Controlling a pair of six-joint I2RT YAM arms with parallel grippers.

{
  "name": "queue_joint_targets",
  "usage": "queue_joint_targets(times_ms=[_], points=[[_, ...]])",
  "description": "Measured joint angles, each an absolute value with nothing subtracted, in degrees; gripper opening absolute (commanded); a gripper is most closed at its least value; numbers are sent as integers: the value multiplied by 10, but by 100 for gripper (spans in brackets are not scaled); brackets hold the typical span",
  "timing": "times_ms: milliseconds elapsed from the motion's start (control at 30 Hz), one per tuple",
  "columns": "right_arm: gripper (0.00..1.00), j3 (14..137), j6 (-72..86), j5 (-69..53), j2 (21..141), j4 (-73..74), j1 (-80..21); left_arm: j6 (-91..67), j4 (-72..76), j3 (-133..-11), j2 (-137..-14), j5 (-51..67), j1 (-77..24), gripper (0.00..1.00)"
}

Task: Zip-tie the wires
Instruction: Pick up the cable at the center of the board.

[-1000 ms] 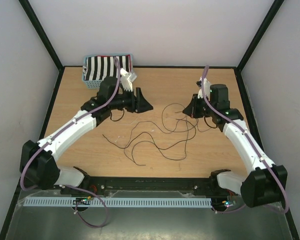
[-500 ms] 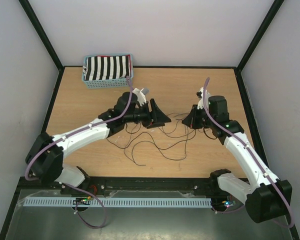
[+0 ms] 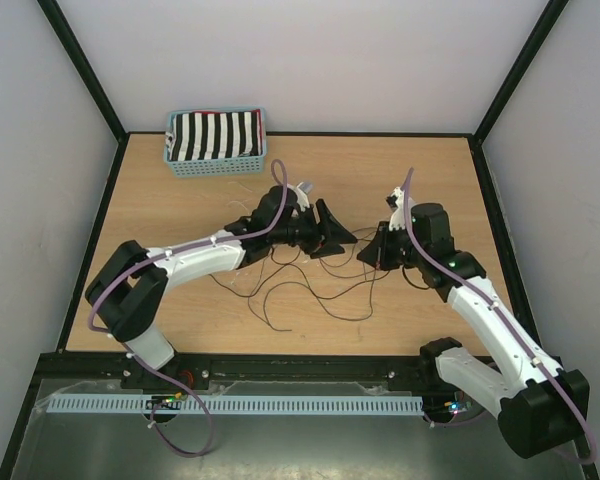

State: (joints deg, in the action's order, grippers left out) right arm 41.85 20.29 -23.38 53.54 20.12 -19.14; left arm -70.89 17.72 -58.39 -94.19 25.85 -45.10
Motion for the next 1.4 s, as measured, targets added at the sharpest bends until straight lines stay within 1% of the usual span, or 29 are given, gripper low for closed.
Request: queue_joint_targets(times_ms=[133, 267, 400, 500, 567, 600, 633, 700, 767, 800, 867, 933, 1100, 1267, 1400], points=[[3, 411, 207, -243, 535, 200, -198, -712, 191, -600, -949, 256, -453, 55], [5, 406, 209, -255, 535, 197, -204, -712, 200, -610, -963, 255, -460, 48], [7, 406, 211, -268, 535, 192, -207, -712, 202, -611, -975, 255, -463, 33], [11, 406, 215, -280, 535, 186, -207, -711, 202, -611, -976, 255, -463, 20], [17, 406, 217, -288, 535, 180, -207, -707, 203, -611, -976, 256, -463, 9], [21, 406, 218, -293, 535, 178, -207, -706, 203, -611, -976, 256, -463, 3], [27, 406, 218, -296, 536, 176, -207, -704, 203, -611, -976, 257, -463, 0], [43, 406, 217, -303, 536, 175, -207, -698, 203, -611, -976, 260, -462, 0], [54, 406, 215, -308, 536, 174, -207, -694, 203, -611, -976, 265, -457, 0], [58, 406, 213, -309, 536, 174, -207, -691, 203, -611, -975, 270, -454, 0], [63, 405, 209, -309, 534, 174, -207, -685, 204, -607, -972, 283, -448, 0], [65, 405, 204, -305, 530, 175, -207, -677, 205, -596, -964, 299, -435, 0], [66, 408, 190, -266, 516, 179, -207, -656, 205, -568, -942, 356, -397, 0], [65, 444, 174, -173, 539, 184, -208, -632, 207, -537, -922, 422, -378, 0], [65, 494, 154, -84, 599, 181, -208, -618, 207, -498, -903, 467, -376, 0]])
